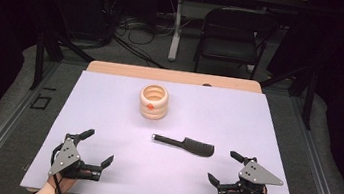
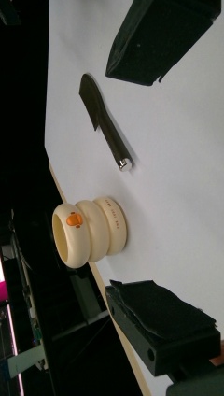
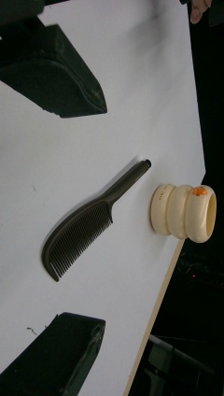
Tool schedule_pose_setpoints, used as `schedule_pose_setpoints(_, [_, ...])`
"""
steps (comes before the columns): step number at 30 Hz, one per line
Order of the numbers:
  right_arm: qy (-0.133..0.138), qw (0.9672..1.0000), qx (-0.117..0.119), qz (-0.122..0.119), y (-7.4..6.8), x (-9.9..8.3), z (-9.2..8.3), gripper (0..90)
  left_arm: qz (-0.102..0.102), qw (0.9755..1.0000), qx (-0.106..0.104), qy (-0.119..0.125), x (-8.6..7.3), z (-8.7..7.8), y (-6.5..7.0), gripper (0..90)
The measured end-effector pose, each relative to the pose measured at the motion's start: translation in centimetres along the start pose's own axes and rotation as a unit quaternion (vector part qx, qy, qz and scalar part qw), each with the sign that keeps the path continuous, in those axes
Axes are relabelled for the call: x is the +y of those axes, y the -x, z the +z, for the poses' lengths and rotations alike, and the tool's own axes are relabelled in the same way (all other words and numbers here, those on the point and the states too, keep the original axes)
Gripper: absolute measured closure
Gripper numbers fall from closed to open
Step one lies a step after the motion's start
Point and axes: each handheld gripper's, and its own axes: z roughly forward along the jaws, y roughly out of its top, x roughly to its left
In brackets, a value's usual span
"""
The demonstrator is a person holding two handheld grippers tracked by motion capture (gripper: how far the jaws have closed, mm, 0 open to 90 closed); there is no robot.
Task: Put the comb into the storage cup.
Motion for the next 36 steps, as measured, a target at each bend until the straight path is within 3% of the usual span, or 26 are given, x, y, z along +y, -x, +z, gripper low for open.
schedule_pose_setpoints(15, [-0.017, 0.9999, 0.003, 0.003, -0.4, 0.6, 0.9, 0.0, -0.002, 1.0, 0.001, -0.002, -0.1, 0.2, -0.1, 0.0])
schedule_pose_setpoints(27, [-0.036, 0.9993, 0.007, 0.009, -0.6, 1.4, 2.5, 0.0, -0.001, 1.0, 0.0, -0.005, 0.0, 0.5, -0.1, 0.1])
schedule_pose_setpoints(36, [-0.048, 0.9986, 0.022, 0.008, -0.8, 1.9, 4.0, 0.0, -0.001, 1.0, 0.002, -0.005, 0.0, 0.5, -0.1, 0.1])
